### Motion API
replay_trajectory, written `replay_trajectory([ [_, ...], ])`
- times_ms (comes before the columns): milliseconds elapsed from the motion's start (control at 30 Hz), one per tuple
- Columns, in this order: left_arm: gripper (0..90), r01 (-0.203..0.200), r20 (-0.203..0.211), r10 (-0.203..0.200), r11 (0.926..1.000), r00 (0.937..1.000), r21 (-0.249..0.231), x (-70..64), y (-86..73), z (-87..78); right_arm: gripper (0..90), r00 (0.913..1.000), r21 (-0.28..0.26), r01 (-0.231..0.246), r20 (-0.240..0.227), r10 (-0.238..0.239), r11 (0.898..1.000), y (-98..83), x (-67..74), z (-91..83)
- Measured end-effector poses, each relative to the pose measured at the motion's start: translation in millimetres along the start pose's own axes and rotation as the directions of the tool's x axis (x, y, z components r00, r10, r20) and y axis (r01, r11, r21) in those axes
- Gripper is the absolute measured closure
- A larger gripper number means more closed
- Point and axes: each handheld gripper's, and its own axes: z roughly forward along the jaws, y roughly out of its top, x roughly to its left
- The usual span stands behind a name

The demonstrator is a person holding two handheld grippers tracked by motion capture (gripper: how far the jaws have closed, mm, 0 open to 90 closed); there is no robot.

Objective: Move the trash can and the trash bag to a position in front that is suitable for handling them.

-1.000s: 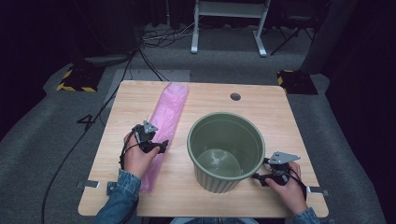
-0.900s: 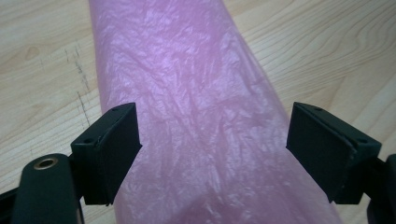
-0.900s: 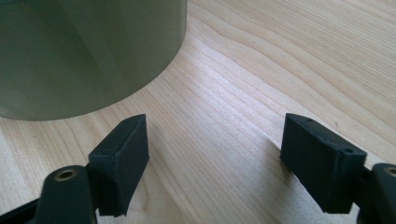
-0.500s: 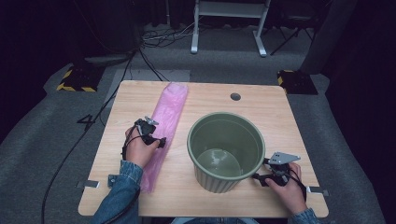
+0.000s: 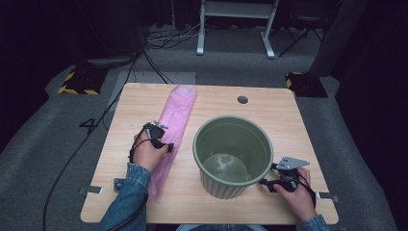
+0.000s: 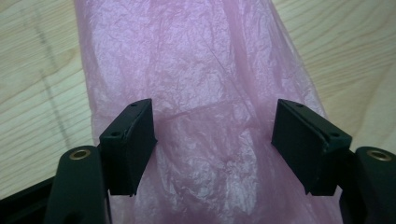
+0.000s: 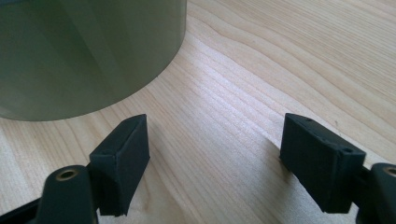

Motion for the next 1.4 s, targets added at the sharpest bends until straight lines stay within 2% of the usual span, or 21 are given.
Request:
replay_trajectory([
  [133,44.2,-0.029,0.021,0.029,0.9996,0.9994,0.005,-4.0,1.6,-1.7,23.7,1.0,0.0,0.0,0.0,0.0,1.0,0.0,0.0,0.0],
  [467,62.8,-0.075,0.049,0.073,0.9963,0.9962,0.042,-17.7,7.4,-3.3,23.8,1.0,0.0,0.0,0.0,0.0,1.0,0.0,0.0,0.0],
  [500,72.0,-0.077,0.056,0.075,0.9962,0.9956,0.04,-17.6,7.8,-3.4,23.7,1.0,0.0,0.0,0.0,0.0,1.0,0.0,0.0,0.0],
  [700,85.8,-0.072,0.075,0.071,0.9973,0.9947,0.012,-11.6,5.2,-2.6,23.7,1.0,0.0,0.001,-0.001,-0.001,1.0,0.0,0.1,0.0],
  [767,88.0,-0.079,0.116,0.081,0.9966,0.9899,-0.023,-6.8,3.4,-0.7,23.7,1.0,0.0,0.002,-0.003,-0.002,1.0,0.0,0.1,0.0],
  [833,88.7,-0.078,0.13,0.082,0.9963,0.9881,-0.038,-4.6,2.8,0.3,23.7,1.0,0.0,0.002,-0.002,-0.002,1.0,0.0,0.1,0.0],
  [867,88.7,-0.07,0.151,0.077,0.9964,0.9855,-0.047,-2.4,2.3,1.1,23.7,1.0,0.0,0.002,-0.002,-0.002,1.0,0.0,0.1,0.0],
  [900,88.8,-0.081,0.182,0.094,0.9938,0.9788,-0.076,0.4,1.7,2.0,23.7,1.0,0.0,0.002,-0.002,-0.002,1.0,0.0,0.1,0.0],
  [967,89.0,-0.079,0.21,0.099,0.9917,0.9728,-0.102,2.0,1.4,0.8,23.7,1.0,0.0,0.002,-0.003,-0.002,1.0,0.0,0.1,0.0],
  [1000,89.0,-0.079,0.21,0.099,0.9917,0.9728,-0.102,2.0,1.4,0.8,23.7,1.0,0.0,0.002,-0.003,-0.002,1.0,0.0,0.1,0.0],
  [1033,89.0,-0.07,0.259,0.1,0.9901,0.9607,-0.122,2.3,2.8,-3.1,23.7,1.0,0.0,0.002,-0.003,-0.002,1.0,0.0,0.1,0.0],
  [1067,89.0,-0.068,0.273,0.105,0.9878,0.9562,-0.14,2.2,3.9,-6.4,23.7,1.0,0.0,0.002,-0.003,-0.002,1.0,0.0,0.1,0.0],
  [1133,89.1,-0.077,0.276,0.118,0.9849,0.9538,-0.155,2.1,5.4,-10.2,23.7,1.0,0.0,0.002,-0.003,-0.002,1.0,0.0,0.1,0.0],
  [1167,89.1,-0.099,0.26,0.146,0.9781,0.9544,-0.183,1.5,8.1,-18.4,23.7,1.0,0.0,0.002,-0.003,-0.002,1.0,0.0,0.1,0.0],
  [1200,89.2,-0.099,0.26,0.146,0.9781,0.9544,-0.183,1.5,8.1,-18.4,23.7,1.0,0.0,0.002,-0.003,-0.002,1.0,0.0,0.1,0.0],
  [1233,89.2,-0.116,0.263,0.171,0.9709,0.9497,-0.209,1.2,9.4,-24.7,23.7,1.0,0.0,0.002,-0.003,-0.002,1.0,0.0,0.1,0.0],
  [1267,89.2,-0.116,0.263,0.171,0.9709,0.9497,-0.209,1.2,9.4,-24.7,23.7,1.0,0.0,0.002,-0.003,-0.002,1.0,0.0,0.1,0.0],
  [1300,89.1,-0.149,0.281,0.216,0.9587,0.9351,-0.243,1.0,10.2,-30.3,23.7,1.0,0.0,0.002,-0.003,-0.002,1.0,0.0,0.1,0.0],
  [1333,89.1,-0.152,0.298,0.229,0.9529,0.9266,-0.263,0.9,10.1,-32.4,23.7,1.0,0.0,0.002,-0.003,-0.002,1.0,0.0,0.1,0.0],
  [1367,89.1,-0.155,0.301,0.239,0.9476,0.9232,-0.28,1.2,10.0,-34.7,23.7,1.0,0.0,0.002,-0.003,-0.002,1.0,0.0,0.1,0.0],
  [1400,89.2,-0.155,0.301,0.239,0.9476,0.9232,-0.28,1.2,10.0,-34.7,23.7,1.0,0.0,0.002,-0.003,-0.002,1.0,0.0,0.1,0.0],
])
